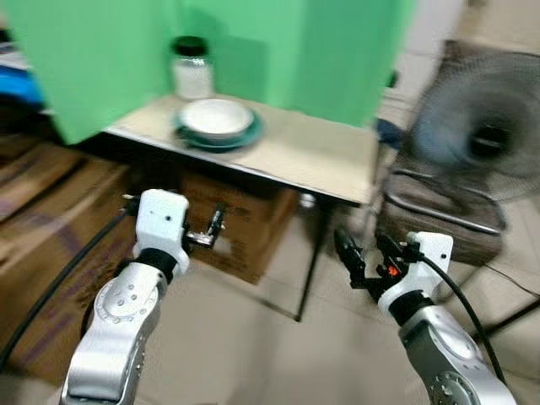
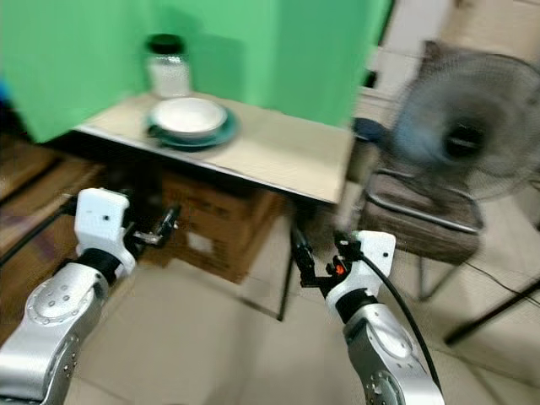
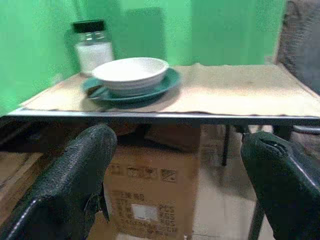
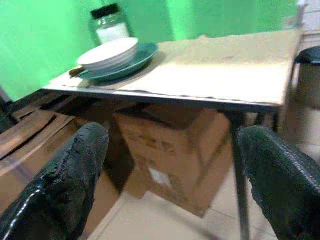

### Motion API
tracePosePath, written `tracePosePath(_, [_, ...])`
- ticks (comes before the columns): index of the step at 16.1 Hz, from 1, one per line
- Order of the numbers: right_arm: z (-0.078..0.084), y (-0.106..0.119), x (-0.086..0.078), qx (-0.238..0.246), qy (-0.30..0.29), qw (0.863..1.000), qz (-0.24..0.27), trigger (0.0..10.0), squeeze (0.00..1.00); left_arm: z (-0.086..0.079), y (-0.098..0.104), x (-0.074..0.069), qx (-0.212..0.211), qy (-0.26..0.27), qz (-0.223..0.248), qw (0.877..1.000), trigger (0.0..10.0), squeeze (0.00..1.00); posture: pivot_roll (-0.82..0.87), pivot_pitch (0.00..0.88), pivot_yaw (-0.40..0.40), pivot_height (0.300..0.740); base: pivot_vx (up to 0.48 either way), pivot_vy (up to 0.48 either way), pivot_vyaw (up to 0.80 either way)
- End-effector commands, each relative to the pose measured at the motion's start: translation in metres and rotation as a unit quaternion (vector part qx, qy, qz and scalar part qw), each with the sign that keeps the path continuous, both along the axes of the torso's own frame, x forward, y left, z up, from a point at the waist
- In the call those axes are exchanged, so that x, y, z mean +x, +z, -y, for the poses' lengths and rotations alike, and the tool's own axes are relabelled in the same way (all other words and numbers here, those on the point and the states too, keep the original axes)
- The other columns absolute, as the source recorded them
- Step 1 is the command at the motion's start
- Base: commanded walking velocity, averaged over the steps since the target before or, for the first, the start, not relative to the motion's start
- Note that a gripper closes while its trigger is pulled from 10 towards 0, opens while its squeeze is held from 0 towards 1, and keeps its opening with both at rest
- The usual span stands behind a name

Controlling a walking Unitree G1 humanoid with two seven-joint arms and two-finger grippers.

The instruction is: Setting the table

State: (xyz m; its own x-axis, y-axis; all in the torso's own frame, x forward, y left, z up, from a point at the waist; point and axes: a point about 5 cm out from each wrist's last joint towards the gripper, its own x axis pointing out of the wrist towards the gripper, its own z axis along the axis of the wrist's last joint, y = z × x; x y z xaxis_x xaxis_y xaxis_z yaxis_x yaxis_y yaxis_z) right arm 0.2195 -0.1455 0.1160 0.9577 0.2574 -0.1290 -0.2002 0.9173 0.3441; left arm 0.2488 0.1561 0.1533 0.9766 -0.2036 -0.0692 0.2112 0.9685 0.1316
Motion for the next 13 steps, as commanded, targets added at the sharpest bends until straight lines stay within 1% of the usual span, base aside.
tracePosePath(1, [0.007,-0.001,-0.001,-0.005,-0.014,1.0,-0.005,10.0,0.0,0.007,0.006,0.001,-0.013,-0.014,0.01,1.0,10.0,0.0,0.07,0.0,-0.034,0.74,0.0,0.0,0.0])
tracePosePath(2, [0.007,0.0,0.001,-0.012,-0.012,1.0,0.001,10.0,0.0,0.005,0.008,0.001,-0.022,-0.011,0.014,1.0,10.0,0.0,0.07,0.0,-0.037,0.74,0.0,0.0,0.0])
tracePosePath(4, [0.009,0.001,0.003,-0.021,-0.023,0.999,0.013,10.0,0.0,0.003,0.007,0.0,-0.024,-0.009,0.013,1.0,10.0,0.0,0.07,0.0,-0.039,0.74,0.0,0.0,0.0])
tracePosePath(5, [0.01,0.002,0.003,-0.026,-0.025,0.999,0.017,10.0,0.0,0.002,0.006,0.0,-0.024,-0.007,0.012,1.0,10.0,0.0,0.07,0.0,-0.039,0.74,0.244,0.0,0.0])
tracePosePath(7, [0.013,0.003,0.005,-0.055,-0.023,0.998,0.03,10.0,0.0,-0.002,0.002,-0.002,-0.025,-0.002,0.008,1.0,10.0,0.0,0.08,0.0,-0.043,0.74,0.253,0.0,0.0])
tracePosePath(8, [0.013,0.002,0.007,-0.073,-0.021,0.997,0.03,10.0,0.0,-0.004,0.001,-0.003,-0.022,0.001,0.006,1.0,10.0,0.0,0.08,0.0,-0.046,0.74,0.255,0.0,0.8])
tracePosePath(11, [0.012,0.002,0.01,-0.069,-0.024,0.997,0.034,10.0,0.0,-0.005,0.002,-0.003,-0.018,-0.001,0.007,1.0,10.0,0.0,0.08,0.0,-0.05,0.74,0.26,0.0,0.8])
tracePosePath(12, [0.012,0.001,0.01,-0.05,-0.033,0.998,0.03,10.0,0.0,-0.005,0.002,-0.003,-0.017,-0.002,0.008,1.0,10.0,0.0,0.08,0.0,-0.05,0.74,0.266,0.0,0.0])
tracePosePath(13, [0.013,0.0,0.009,-0.05,-0.033,0.998,0.028,10.0,0.0,-0.005,0.002,-0.003,-0.014,-0.006,0.008,1.0,10.0,0.0,0.08,0.0,-0.049,0.74,0.266,0.0,0.0])
